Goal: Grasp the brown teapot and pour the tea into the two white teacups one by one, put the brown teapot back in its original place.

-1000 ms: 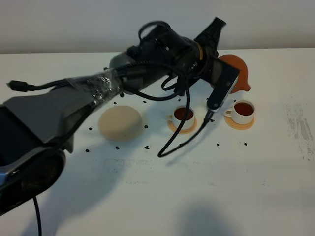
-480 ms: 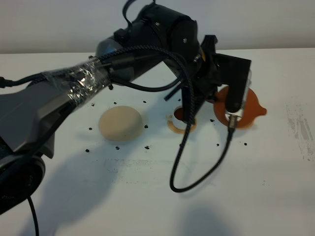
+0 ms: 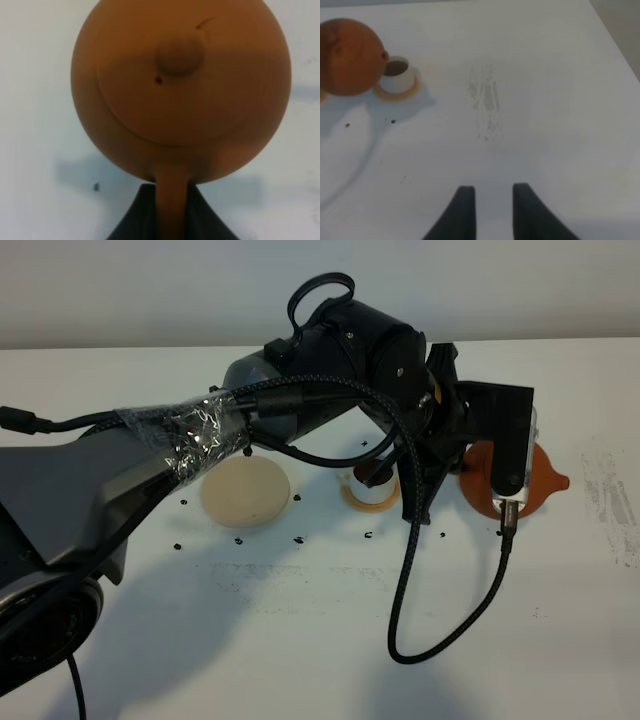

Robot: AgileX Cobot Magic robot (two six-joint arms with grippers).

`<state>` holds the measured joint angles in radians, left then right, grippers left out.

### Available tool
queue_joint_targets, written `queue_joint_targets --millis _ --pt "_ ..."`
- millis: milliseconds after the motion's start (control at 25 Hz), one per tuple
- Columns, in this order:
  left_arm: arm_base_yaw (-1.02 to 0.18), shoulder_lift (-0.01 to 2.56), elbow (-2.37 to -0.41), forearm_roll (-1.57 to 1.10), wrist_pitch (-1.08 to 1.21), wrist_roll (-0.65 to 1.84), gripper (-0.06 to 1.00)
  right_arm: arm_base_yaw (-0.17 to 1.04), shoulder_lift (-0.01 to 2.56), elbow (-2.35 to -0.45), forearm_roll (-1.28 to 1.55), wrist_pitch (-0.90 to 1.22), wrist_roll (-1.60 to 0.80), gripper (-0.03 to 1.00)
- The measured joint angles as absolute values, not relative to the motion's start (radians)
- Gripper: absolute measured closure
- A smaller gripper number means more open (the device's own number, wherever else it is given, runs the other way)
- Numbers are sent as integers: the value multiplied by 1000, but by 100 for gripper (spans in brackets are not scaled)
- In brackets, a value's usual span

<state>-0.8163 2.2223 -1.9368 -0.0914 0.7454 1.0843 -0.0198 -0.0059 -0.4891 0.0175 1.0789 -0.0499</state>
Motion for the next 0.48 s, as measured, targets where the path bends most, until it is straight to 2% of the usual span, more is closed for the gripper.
queue_joint_targets --millis 480 --pt "-824 2222 -1822 -134 677 1063 87 -20 -6 -489 18 1079 -50 76"
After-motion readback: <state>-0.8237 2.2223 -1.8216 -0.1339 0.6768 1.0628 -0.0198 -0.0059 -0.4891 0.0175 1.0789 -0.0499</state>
